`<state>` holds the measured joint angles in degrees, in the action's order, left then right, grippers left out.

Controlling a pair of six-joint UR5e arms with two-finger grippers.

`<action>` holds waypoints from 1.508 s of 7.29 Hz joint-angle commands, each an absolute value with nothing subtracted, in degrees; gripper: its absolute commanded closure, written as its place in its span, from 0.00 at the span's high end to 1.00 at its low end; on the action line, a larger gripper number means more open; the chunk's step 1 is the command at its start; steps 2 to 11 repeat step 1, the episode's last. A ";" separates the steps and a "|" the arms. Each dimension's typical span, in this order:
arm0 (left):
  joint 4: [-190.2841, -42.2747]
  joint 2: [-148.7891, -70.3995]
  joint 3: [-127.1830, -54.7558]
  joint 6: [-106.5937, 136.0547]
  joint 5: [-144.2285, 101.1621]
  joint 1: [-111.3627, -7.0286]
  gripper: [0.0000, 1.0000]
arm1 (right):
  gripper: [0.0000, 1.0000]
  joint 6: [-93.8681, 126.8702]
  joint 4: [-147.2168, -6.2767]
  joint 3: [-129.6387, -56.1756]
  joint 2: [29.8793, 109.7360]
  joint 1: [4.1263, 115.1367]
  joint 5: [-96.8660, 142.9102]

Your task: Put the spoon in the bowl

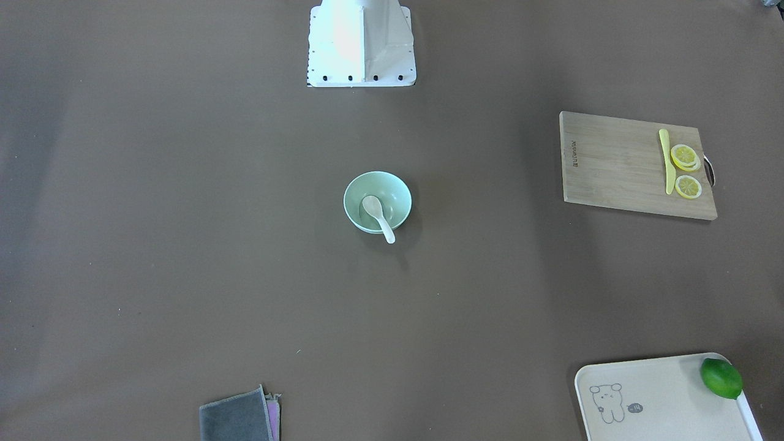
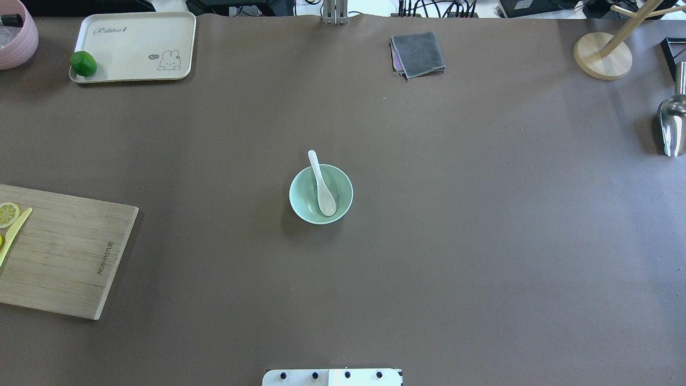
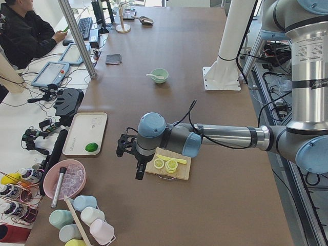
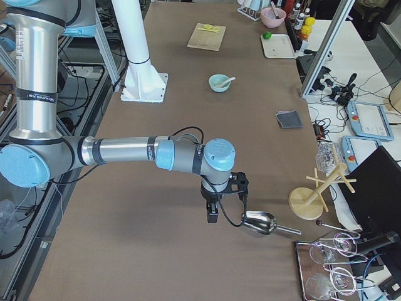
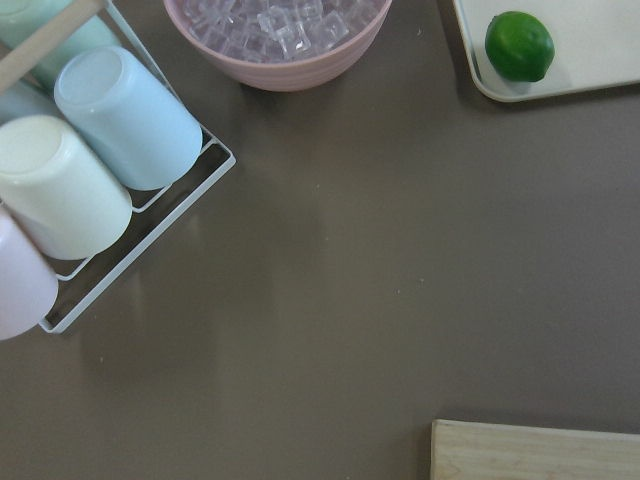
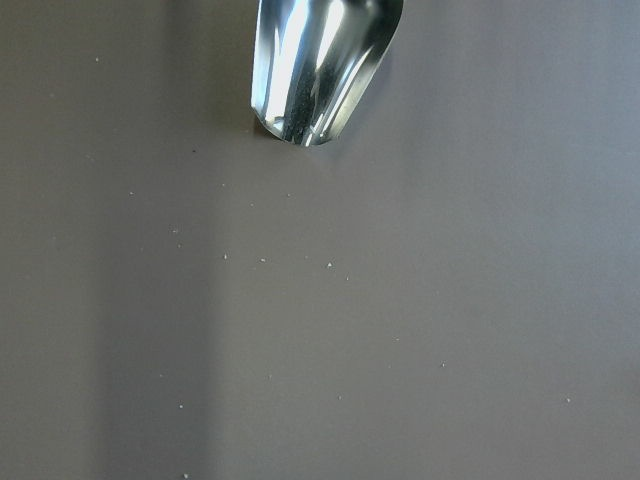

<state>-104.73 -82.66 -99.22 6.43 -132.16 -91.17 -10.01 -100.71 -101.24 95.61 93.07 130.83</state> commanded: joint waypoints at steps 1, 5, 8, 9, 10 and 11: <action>-104.68 -82.88 -98.97 6.42 -132.01 -91.05 0.98 | 1.00 -9.67 -100.64 -101.16 95.62 93.08 132.88; -104.68 -82.88 -98.97 6.42 -132.01 -91.05 0.98 | 1.00 -9.67 -100.64 -101.16 95.62 93.08 132.88; -104.68 -82.88 -98.97 6.42 -132.01 -91.05 0.98 | 1.00 -9.67 -100.64 -101.16 95.62 93.08 132.88; -104.68 -82.88 -98.97 6.42 -132.01 -91.05 0.98 | 1.00 -9.67 -100.64 -101.16 95.62 93.08 132.88; -104.68 -82.88 -98.97 6.42 -132.01 -91.05 0.98 | 1.00 -9.67 -100.64 -101.16 95.62 93.08 132.88; -104.68 -82.88 -98.97 6.42 -132.01 -91.05 0.98 | 1.00 -9.67 -100.64 -101.16 95.62 93.08 132.88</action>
